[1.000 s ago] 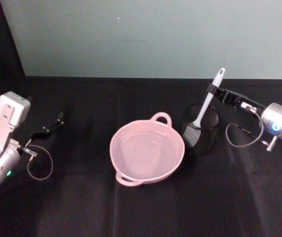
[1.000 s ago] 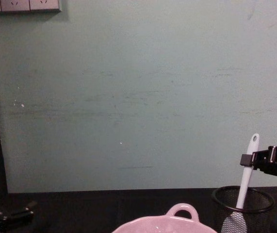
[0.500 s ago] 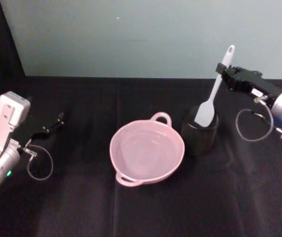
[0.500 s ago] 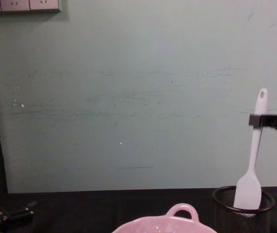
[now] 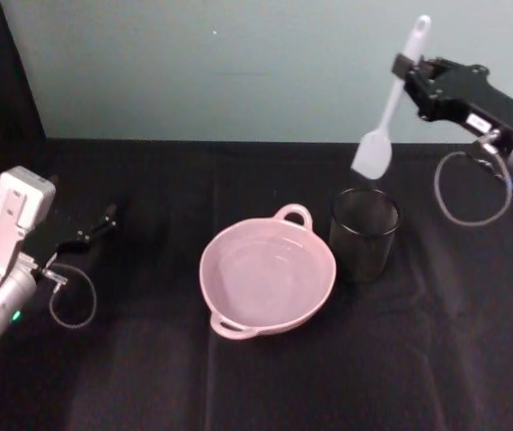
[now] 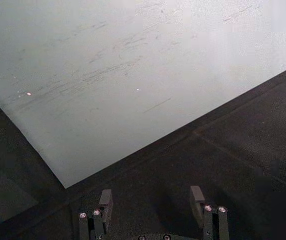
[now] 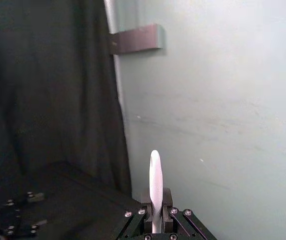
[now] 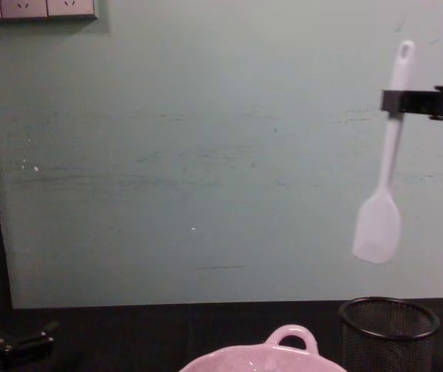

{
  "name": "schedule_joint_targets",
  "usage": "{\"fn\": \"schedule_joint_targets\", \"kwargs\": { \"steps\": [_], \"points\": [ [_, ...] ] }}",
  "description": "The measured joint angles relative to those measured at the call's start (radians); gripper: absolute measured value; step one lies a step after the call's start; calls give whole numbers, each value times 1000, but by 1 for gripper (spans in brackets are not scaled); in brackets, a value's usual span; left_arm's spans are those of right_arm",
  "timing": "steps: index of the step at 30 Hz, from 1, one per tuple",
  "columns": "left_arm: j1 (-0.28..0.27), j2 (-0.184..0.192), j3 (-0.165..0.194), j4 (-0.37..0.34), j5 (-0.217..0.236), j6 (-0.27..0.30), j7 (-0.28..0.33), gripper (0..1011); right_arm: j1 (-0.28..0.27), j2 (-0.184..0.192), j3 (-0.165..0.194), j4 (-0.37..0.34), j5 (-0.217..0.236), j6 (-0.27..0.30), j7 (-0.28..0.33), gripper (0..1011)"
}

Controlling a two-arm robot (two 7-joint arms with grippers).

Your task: Use the one hand to pick up the spoon and stir the clear water in the bowl.

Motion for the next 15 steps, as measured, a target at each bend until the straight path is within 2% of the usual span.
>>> {"fn": "schedule_joint_targets", "kwargs": {
  "steps": [3,9,15],
  "points": [
    [0,0,0,0,0,0,0,1011,5,-9,-12,-16,-15,2,8,118],
    [0,0,0,0,0,0,0,1011,18,-50,-59,-35,-48,16,46,118],
    [0,0,0,0,0,0,0,1011,23,-95,-111,7,-61,10,108,118]
  ]
}}
